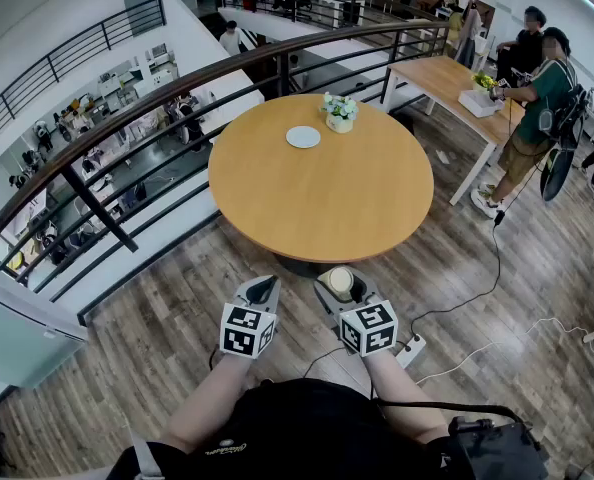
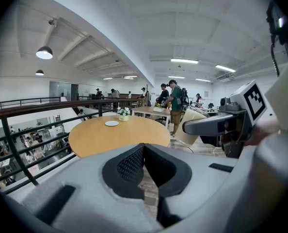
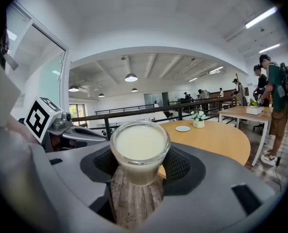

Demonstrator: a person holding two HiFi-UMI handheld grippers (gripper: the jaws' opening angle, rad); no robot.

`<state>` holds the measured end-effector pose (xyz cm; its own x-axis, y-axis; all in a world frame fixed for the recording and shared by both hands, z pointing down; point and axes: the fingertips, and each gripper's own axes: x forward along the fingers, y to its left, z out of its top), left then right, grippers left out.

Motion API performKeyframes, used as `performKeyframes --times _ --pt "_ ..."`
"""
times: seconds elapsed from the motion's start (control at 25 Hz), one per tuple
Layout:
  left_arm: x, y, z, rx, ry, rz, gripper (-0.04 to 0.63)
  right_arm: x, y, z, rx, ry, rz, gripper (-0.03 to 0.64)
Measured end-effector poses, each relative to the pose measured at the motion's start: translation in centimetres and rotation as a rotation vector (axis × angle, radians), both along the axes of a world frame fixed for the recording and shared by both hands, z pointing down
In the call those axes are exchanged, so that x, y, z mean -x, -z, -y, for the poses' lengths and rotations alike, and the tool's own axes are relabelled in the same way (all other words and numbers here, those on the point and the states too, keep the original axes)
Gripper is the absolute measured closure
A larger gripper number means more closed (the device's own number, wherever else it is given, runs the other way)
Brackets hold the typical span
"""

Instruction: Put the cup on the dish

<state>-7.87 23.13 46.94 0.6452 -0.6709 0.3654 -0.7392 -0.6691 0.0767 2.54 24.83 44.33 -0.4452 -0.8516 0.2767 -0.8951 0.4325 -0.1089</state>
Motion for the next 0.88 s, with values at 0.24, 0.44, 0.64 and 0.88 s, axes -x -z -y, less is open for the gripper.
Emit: performKeyframes --times 0.24,0.44,0.64,0.88 --pt "-0.8 -0.1 0.1 0.001 0.000 0.001 0.595 -0.5 -0.2 0.0 0.002 0.006 -0.001 0.360" --pt "-1.4 -0.3 0.1 0.001 -0.003 0.006 0.595 -1.2 -0.6 0.0 0.008 0.012 0.000 0.359" --pt "-2.3 -0.3 0.0 0.004 0.001 0.010 0.595 -2.1 -0.8 -0.1 0.013 0.017 0.004 0.359" --pt "-4.0 -0.7 -0.1 0.010 0.009 0.026 0.595 -3.8 -1.4 -0.2 0.025 0.033 0.009 0.359"
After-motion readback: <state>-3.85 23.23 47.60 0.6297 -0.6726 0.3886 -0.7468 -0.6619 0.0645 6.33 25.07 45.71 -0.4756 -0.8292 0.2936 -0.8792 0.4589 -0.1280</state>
